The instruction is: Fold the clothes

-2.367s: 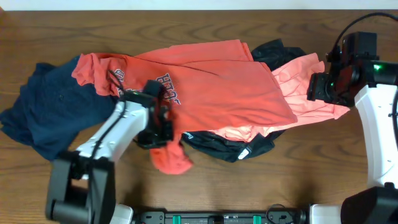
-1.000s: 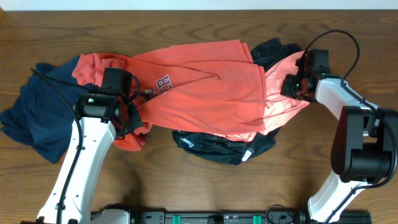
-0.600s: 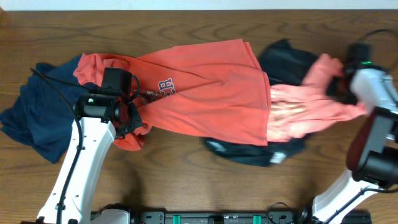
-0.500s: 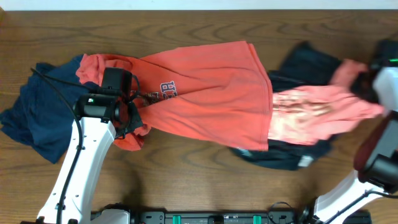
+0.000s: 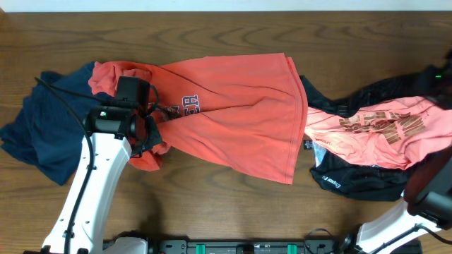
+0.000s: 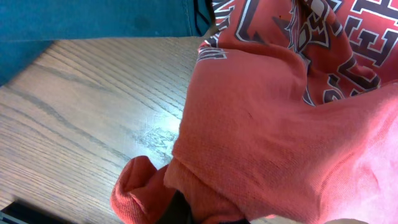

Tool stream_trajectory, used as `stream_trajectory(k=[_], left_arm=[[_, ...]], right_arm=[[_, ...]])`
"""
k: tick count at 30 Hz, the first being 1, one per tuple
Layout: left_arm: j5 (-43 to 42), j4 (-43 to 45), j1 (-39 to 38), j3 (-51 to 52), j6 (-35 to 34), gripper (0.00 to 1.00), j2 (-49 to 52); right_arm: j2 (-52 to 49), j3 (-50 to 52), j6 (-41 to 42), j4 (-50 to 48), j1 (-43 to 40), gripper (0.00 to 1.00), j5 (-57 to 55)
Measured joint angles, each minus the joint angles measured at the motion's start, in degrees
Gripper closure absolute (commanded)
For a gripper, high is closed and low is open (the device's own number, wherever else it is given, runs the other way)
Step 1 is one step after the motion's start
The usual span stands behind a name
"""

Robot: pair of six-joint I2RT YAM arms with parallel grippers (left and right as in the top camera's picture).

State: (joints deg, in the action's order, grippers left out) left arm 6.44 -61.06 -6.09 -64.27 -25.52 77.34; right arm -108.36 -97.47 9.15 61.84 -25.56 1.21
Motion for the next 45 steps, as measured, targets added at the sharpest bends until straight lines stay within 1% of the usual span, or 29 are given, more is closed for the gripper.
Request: stream_trajectory(k=[4, 6, 8, 11, 15, 17, 19, 23, 25, 27, 29, 30, 34, 38, 41, 45], left_arm=[[0.0, 0.02, 0.0, 0.0, 0.0, 0.94, 0.02], [0.02, 0.04, 0.0, 0.0, -0.02, 0.94, 0.0], [0.0, 0.04, 0.0, 0.0, 0.0, 0.94, 0.0], [0.02, 0.07, 0.0, 0.0, -0.02, 0.94, 0.0], [0.02, 0.09, 0.0, 0.0, -0.02, 0.94, 0.0], [0.0, 0.04, 0.0, 0.0, 0.0, 0.94, 0.0], [0.02, 0.02, 0.0, 0.0, 0.0, 0.94, 0.0], [0.02, 0.04, 0.0, 0.0, 0.0, 0.94, 0.0], [0.02, 0.04, 0.0, 0.0, 0.0, 0.94, 0.0], [0.0, 0.02, 0.0, 0.0, 0.0, 0.94, 0.0], [0.02, 0.04, 0.0, 0.0, 0.0, 0.94, 0.0], [0.0, 0.0, 0.0, 0.0, 0.0, 0.94, 0.0], [0.0, 0.02, 0.0, 0.0, 0.0, 0.94, 0.0], [0.0, 0.0, 0.0, 0.0, 0.0, 0.94, 0.0], [0.0, 0.0, 0.0, 0.0, 0.0, 0.94, 0.0], [0.0, -0.02, 0.0, 0.0, 0.0, 0.94, 0.0]], right_arm=[[0.0, 2.62, -2.84, 3.82, 6.4, 0.51, 5.99], [0.0, 5.35, -3.87, 3.06, 9.94, 0.54, 8.28], [0.0, 8.72, -4.37, 0.0, 13.2, 0.56, 10.47], [-0.02, 14.25, -3.96, -8.94, 17.51, 0.55, 12.92], [-0.02, 21.57, -2.19, -23.08, 22.97, 0.54, 13.4], [-0.02, 24.11, -1.29, -27.06, 25.07, 0.53, 12.96], [-0.02, 26.14, -0.37, -28.59, 26.82, 0.54, 11.52], [0.0, 29.4, 1.01, -28.11, 28.3, 0.54, 7.58], [0.0, 31.3, 1.38, -27.21, 28.3, 0.55, 5.57], [0.39, 32.72, 1.68, -26.27, 28.17, 0.61, 4.09], [1.16, 33.7, 3.34, -22.47, 28.02, 0.66, 1.51], [1.4, 33.97, 3.74, -20.98, 27.87, 0.66, 0.76], [1.79, 34.49, 9.51, -10.38, 24.85, 0.65, -6.69], [1.73, 35.43, 13.79, -4.22, 18.67, 0.64, -14.64], [1.46, 35.54, 16.09, -1.68, 11.45, 0.64, -19.1], [1.44, 33.59, 18.01, 1.57, 1.6, 0.65, -21.84]])
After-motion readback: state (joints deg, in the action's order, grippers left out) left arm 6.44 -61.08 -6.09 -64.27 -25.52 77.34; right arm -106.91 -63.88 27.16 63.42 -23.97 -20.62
